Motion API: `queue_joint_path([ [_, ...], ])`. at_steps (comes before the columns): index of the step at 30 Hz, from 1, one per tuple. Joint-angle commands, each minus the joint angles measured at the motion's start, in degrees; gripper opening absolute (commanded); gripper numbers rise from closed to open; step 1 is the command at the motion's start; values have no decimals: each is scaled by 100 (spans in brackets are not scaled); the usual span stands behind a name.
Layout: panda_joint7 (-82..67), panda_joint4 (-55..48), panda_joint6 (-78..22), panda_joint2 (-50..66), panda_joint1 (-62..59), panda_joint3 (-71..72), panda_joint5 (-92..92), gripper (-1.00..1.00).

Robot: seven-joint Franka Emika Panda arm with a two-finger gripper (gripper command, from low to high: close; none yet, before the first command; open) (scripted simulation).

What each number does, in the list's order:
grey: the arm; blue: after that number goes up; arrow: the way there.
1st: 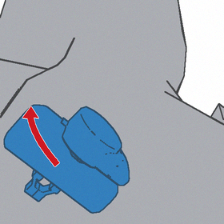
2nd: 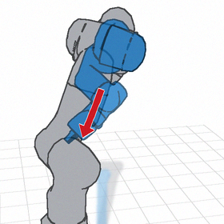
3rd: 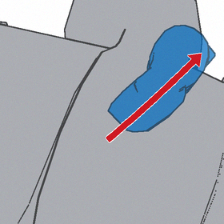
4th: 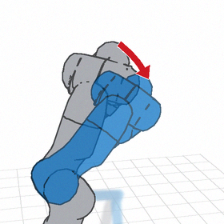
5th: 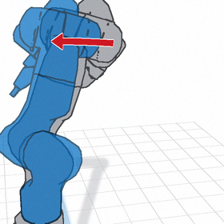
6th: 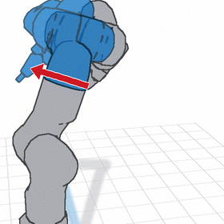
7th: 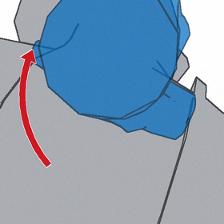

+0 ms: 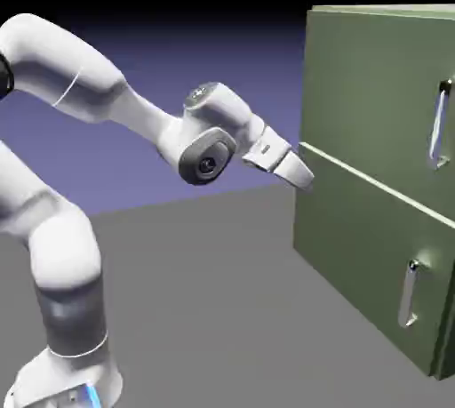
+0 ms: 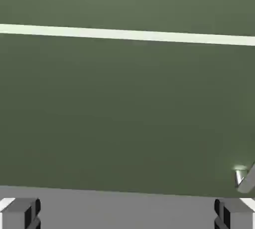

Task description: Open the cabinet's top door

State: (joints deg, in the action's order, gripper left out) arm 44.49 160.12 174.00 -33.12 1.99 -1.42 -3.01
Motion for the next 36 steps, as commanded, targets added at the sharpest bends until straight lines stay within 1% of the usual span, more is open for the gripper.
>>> queue_joint_path([
  [1,168,-73,0,-38,108,-118,-250,0],
  [36,6056,-2621,-10,-1384,3888,-4231,-8971,0],
])
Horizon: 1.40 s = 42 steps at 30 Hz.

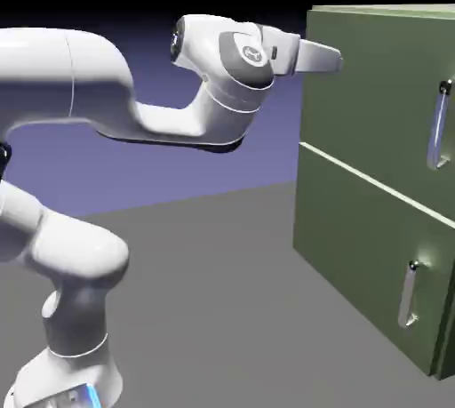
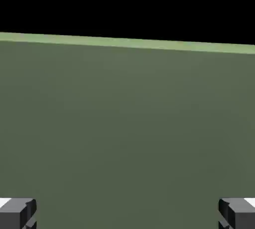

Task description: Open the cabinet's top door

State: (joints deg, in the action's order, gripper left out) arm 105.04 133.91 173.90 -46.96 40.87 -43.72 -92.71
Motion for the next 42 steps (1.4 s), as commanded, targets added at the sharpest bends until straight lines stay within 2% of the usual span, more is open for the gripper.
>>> queue_joint_path([
  [1,168,-73,0,-38,108,-118,-250,0],
  [27,4514,-1983,-8,-1028,2932,-3174,-6689,0],
  [32,4430,-2830,-12,-905,3940,-3737,-6658,0],
  [33,4430,-2831,-12,-905,3940,-3737,-6658,-100],
  [42,4632,-1190,-1020,-763,2313,-2701,-6355,-100],
])
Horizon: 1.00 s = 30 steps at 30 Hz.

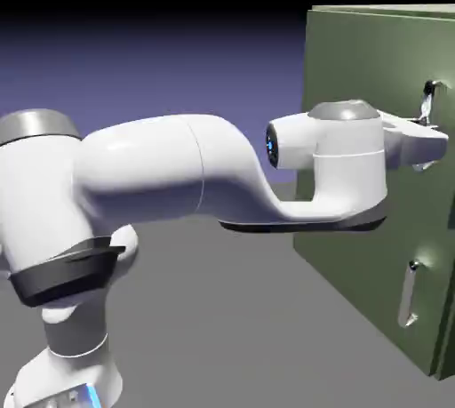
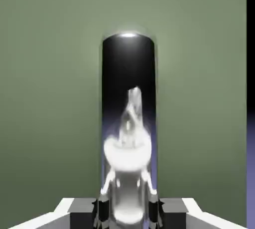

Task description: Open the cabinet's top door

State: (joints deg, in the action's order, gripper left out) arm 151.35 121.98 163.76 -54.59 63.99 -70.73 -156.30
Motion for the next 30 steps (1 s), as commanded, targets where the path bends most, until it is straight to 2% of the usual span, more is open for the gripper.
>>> queue_joint_path([
  [1,13,198,-125,6,-208,145,67,-100],
  [10,-80,1919,-1192,-183,-2076,1637,946,-100],
  [18,-468,3406,-2227,-863,-3550,3277,2351,-100],
  [30,-1150,4739,-3787,-2112,-4323,5769,5078,-100],
])
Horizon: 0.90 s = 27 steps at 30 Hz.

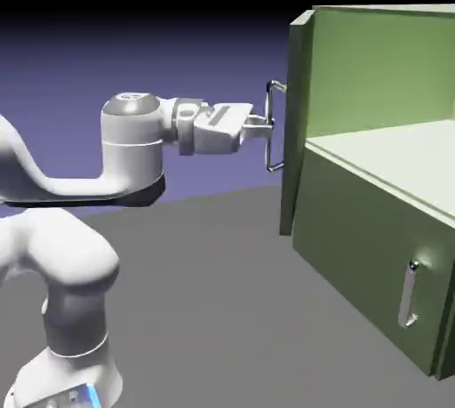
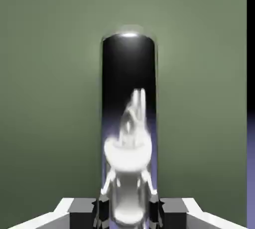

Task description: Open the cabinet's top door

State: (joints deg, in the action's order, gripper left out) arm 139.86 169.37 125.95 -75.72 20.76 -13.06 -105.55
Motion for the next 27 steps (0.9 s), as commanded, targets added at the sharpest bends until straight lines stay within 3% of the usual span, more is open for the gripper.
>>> queue_joint_path([
  [1,-42,55,-143,-73,8,209,235,-100],
  [15,-157,-26,-2188,-72,412,3115,3235,-100],
  [27,244,-1514,-4178,1277,-232,5606,5406,-100],
])
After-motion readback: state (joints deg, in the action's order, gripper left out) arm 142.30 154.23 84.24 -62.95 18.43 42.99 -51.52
